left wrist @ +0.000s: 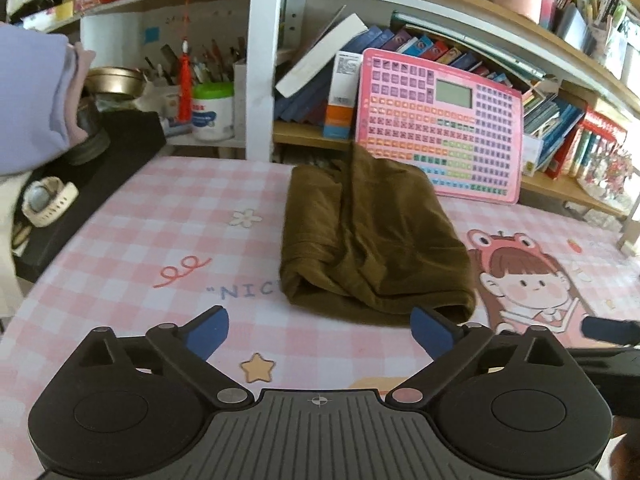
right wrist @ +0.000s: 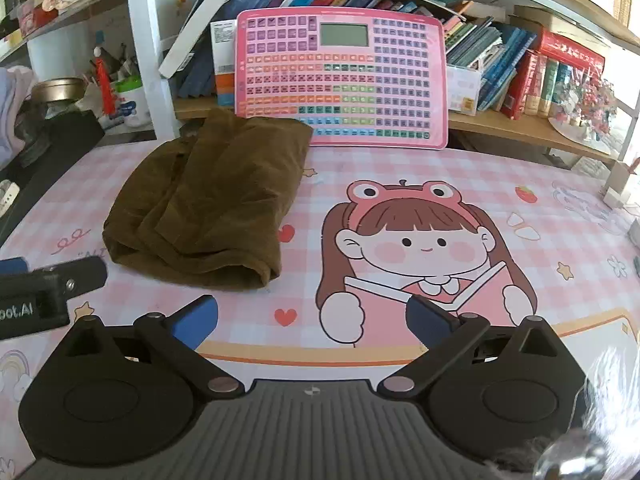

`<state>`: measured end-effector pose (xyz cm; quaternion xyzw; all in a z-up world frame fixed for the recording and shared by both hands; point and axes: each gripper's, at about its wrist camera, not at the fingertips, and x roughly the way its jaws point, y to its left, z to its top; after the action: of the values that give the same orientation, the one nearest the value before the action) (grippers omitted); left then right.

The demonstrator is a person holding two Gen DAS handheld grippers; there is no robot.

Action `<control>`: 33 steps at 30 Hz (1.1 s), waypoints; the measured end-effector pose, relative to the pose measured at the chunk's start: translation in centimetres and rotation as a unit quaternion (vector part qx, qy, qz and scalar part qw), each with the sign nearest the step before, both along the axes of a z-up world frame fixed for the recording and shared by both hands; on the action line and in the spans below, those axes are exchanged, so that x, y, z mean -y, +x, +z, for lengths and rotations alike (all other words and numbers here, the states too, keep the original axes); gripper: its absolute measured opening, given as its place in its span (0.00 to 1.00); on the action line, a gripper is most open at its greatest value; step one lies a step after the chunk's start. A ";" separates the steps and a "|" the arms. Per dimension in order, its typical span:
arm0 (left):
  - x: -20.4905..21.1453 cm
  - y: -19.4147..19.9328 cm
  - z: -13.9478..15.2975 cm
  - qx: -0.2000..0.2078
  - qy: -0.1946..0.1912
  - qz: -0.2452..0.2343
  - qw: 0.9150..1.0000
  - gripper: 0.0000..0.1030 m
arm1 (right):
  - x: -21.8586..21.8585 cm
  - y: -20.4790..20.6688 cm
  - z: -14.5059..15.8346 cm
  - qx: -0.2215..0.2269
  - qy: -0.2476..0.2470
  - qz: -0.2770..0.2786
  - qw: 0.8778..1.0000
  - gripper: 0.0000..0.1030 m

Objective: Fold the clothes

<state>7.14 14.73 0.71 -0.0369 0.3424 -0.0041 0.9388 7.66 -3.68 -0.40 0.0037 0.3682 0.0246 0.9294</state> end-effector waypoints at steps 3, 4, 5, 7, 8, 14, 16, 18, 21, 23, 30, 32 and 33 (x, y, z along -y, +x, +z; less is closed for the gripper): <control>0.6 -0.3 -0.1 0.007 0.020 -0.017 1.000 1.00 | 0.1 -0.1 -0.1 -0.002 0.003 0.000 1.000 0.99; 0.8 -0.4 0.0 0.010 0.025 -0.023 0.999 1.00 | 0.1 -0.1 -0.1 -0.003 0.000 -0.002 1.000 0.99; 0.9 -0.4 0.0 0.010 0.025 -0.024 0.999 1.00 | 0.1 -0.1 -0.2 -0.003 -0.001 -0.003 1.000 0.99; 1.0 -0.4 0.1 0.008 0.024 -0.025 0.999 1.00 | 0.1 -0.2 -0.1 -0.003 0.000 -0.003 1.000 0.99; 1.0 -0.4 0.1 0.008 0.023 -0.024 0.999 1.00 | 0.2 -0.2 -0.1 -0.003 0.000 -0.003 1.000 0.99; 1.2 -0.4 -0.1 0.000 0.034 -0.011 0.999 1.00 | 0.3 -0.2 -0.3 -0.007 0.001 -0.003 1.000 0.99; 1.2 -0.3 -0.2 -0.003 0.039 -0.007 0.999 1.00 | 0.3 -0.3 -0.3 -0.009 0.001 -0.003 1.000 0.99; 1.1 -0.3 -0.2 -0.007 0.039 -0.004 0.999 1.00 | 0.2 -0.3 -0.3 -0.010 0.000 -0.003 1.000 0.99; 1.0 -0.2 -0.4 -0.012 0.035 -0.001 0.999 1.00 | 0.1 -0.2 -0.4 -0.011 -0.001 -0.003 1.000 0.99; 0.9 -0.2 -0.4 -0.016 0.032 0.000 0.999 1.00 | 0.1 -0.2 -0.5 -0.013 -0.001 -0.004 1.000 0.99; 1.0 0.0 -0.7 -0.025 0.029 -0.005 0.999 1.00 | 0.1 0.0 -0.8 -0.022 -0.001 -0.006 1.000 0.99; 1.0 0.1 -0.7 -0.028 0.029 -0.005 0.999 1.00 | 0.1 0.0 -0.9 -0.024 -0.001 -0.006 1.000 0.99; 1.0 0.1 -0.7 -0.030 0.028 -0.006 0.999 1.00 | 0.1 0.1 -0.9 -0.025 -0.001 -0.007 1.000 0.99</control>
<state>7.25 13.70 -0.04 -0.0084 0.3703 0.0015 0.9289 7.73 -3.78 -1.31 0.0058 0.3916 0.0179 0.9199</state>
